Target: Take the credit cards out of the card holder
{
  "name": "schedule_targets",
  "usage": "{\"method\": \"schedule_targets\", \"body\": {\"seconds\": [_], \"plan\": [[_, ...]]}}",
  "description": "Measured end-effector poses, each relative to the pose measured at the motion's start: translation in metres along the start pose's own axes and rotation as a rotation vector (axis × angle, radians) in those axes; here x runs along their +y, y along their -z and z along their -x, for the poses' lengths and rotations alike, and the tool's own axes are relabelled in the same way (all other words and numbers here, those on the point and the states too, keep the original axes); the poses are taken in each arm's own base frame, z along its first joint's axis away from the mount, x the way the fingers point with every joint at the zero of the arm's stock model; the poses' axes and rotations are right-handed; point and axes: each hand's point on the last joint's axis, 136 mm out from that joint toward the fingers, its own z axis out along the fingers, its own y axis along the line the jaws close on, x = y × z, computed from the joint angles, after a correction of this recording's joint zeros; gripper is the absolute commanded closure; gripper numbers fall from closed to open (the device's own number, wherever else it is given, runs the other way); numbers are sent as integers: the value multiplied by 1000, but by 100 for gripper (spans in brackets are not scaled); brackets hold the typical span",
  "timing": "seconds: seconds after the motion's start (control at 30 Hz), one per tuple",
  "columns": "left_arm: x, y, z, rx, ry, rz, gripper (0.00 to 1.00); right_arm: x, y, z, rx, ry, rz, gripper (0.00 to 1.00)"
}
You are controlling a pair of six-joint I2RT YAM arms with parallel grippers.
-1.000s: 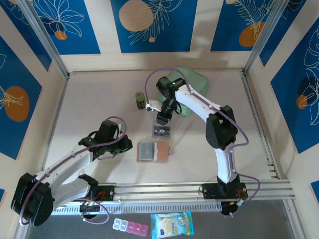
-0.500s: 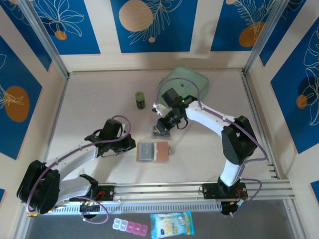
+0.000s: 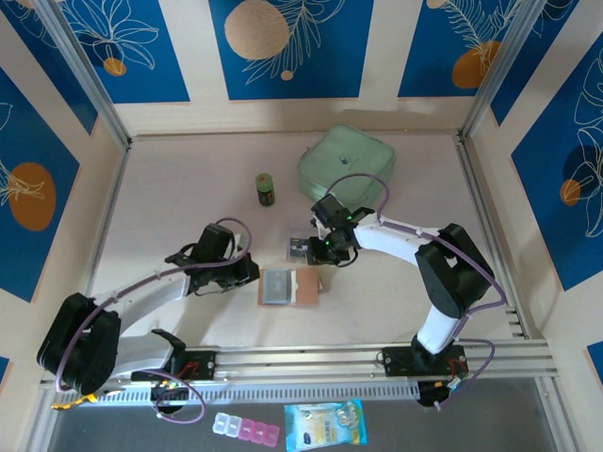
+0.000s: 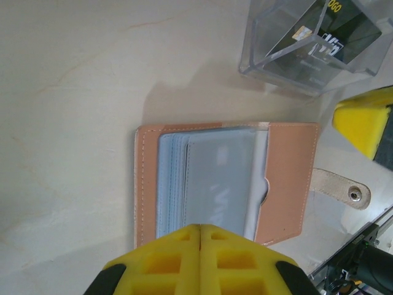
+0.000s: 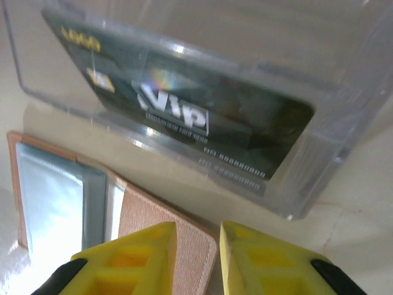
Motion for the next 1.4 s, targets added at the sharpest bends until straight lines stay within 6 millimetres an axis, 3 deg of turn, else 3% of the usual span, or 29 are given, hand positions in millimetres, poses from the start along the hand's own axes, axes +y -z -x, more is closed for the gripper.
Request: {"method": "schedule_targets", "body": {"seconds": [0.23, 0.53, 0.67, 0.8, 0.93, 1.07, 1.2, 1.4], "plan": [[-4, -1, -2, 4, -15, -9, 96, -4, -1, 19, -65, -21, -28, 72], [-8, -13, -11, 39, -30, -13, 98, 8, 4, 29, -104, 3, -7, 78], [-8, -16, -16, 57, -35, -5, 100, 28, 13, 20, -111, 37, 19, 77], [-8, -17, -19, 64, -40, -4, 100, 62, 24, 4, -118, 94, 61, 78], [-3, -21, -24, 88, -37, 19, 100, 86, 23, -14, -95, 124, 88, 80], [8, -23, -34, 118, -57, 78, 100, 91, 15, -24, -50, 71, 101, 79], [16, -24, -40, 136, -66, 117, 100, 94, 1, -36, 2, 24, 144, 70], [21, -25, -41, 144, -65, 138, 100, 95, -14, -55, 70, -32, 181, 64]]}}
